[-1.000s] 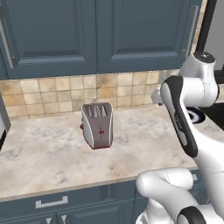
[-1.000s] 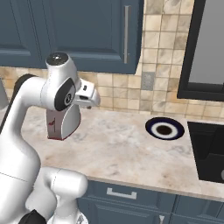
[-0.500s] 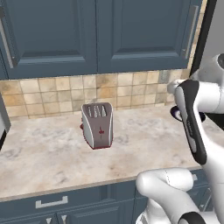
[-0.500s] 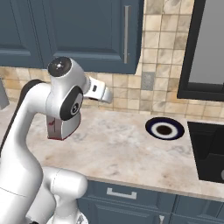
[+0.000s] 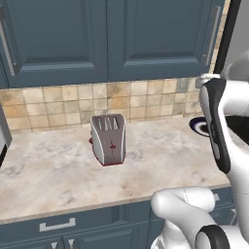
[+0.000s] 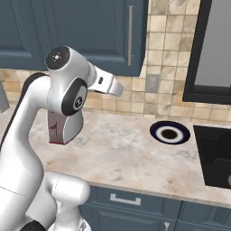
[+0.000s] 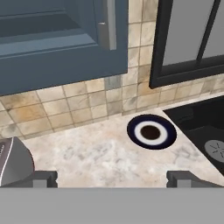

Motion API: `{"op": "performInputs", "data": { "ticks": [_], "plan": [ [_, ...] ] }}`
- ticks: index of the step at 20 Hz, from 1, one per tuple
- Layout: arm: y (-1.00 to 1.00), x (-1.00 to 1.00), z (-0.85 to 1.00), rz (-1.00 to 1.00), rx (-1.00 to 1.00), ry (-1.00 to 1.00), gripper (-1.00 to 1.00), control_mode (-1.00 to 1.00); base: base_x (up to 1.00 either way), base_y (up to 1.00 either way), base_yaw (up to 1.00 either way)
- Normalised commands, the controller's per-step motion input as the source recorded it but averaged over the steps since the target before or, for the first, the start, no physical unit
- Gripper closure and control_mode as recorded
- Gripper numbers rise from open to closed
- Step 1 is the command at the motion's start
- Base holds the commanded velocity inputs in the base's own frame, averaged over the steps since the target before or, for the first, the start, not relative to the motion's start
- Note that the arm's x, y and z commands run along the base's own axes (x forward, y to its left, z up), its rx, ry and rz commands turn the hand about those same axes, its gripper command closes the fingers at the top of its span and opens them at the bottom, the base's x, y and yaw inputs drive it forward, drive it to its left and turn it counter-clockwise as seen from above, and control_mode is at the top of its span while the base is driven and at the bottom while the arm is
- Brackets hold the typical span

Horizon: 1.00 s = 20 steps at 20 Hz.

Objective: Open the cabinet. Pick the soap dispenser and place it next to the sink. Then close the cabinet.

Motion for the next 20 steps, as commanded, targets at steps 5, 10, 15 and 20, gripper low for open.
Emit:
{"op": "performInputs", "data": {
  "ticks": [5,10,15,20],
  "plan": [
    [-0.1,0.0,0.33,-0.02,0.0,0.0,-1.0,-1.0,0.0,0.0,0.0],
    [-0.03,0.0,0.06,0.0,0.0,0.0,-1.0,-1.0,0.0,0.0,0.0],
    [-0.12,0.01,0.05,0.02,0.0,0.0,-1.0,-1.0,0.0,0.0,0.0],
    [-0.22,0.0,0.23,0.06,0.0,0.0,-1.0,-1.0,0.0,0.0,0.0]
  ]
}}
